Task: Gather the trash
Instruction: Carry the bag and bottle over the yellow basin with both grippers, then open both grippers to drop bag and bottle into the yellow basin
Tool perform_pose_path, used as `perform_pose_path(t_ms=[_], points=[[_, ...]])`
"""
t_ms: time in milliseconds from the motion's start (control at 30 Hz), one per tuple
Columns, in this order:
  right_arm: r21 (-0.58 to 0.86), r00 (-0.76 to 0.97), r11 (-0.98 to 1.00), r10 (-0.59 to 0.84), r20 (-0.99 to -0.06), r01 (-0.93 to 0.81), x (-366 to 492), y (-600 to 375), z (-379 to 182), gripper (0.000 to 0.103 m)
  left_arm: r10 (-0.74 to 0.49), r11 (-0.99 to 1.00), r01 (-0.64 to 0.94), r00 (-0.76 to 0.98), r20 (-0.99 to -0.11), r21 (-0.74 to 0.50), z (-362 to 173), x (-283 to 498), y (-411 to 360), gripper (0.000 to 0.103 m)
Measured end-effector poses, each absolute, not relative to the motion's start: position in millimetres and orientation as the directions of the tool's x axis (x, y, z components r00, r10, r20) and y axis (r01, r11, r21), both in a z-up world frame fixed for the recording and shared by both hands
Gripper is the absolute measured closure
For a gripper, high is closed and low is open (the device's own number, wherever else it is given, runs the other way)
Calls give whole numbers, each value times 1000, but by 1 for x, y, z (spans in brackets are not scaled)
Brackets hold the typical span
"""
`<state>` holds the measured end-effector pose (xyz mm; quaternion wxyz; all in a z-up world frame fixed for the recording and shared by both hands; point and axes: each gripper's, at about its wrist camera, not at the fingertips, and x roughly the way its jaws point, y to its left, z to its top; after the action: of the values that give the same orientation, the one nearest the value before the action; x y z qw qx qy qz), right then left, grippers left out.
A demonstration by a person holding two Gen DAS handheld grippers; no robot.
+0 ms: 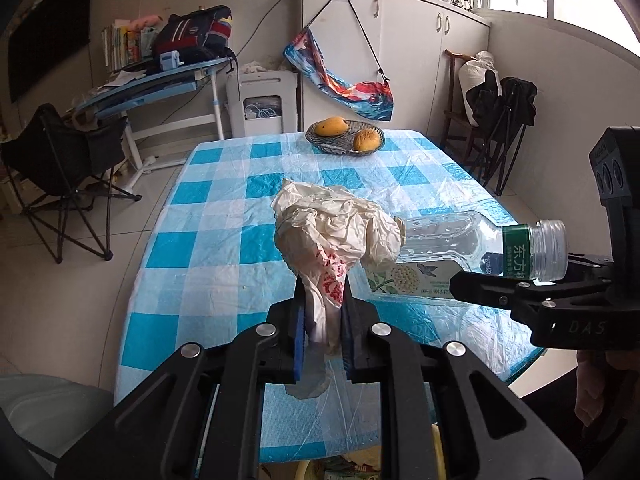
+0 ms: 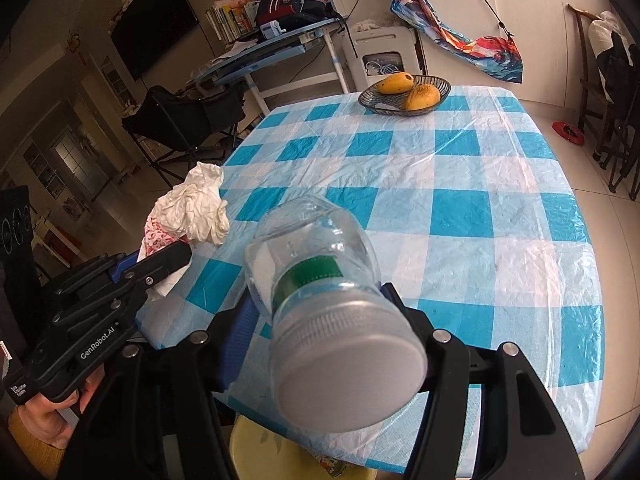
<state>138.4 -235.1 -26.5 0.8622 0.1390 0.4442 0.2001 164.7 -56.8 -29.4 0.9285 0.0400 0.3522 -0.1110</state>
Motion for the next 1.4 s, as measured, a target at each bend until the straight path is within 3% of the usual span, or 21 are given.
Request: perform_pose_path(t_ms=[233, 700, 1400], points=[[456, 535, 860, 503, -678, -230, 105, -231, -21, 44, -165, 979, 203, 716, -678, -25, -27, 120, -48, 89], [443, 506, 853, 521, -687, -276, 20, -215, -25, 45, -242, 970, 148, 620, -746, -191, -51, 53, -30, 89], [388, 481, 876, 481, -733, -286, -10, -207, -38, 48, -253, 966, 175, 530, -809, -188, -73, 5, -40, 88]])
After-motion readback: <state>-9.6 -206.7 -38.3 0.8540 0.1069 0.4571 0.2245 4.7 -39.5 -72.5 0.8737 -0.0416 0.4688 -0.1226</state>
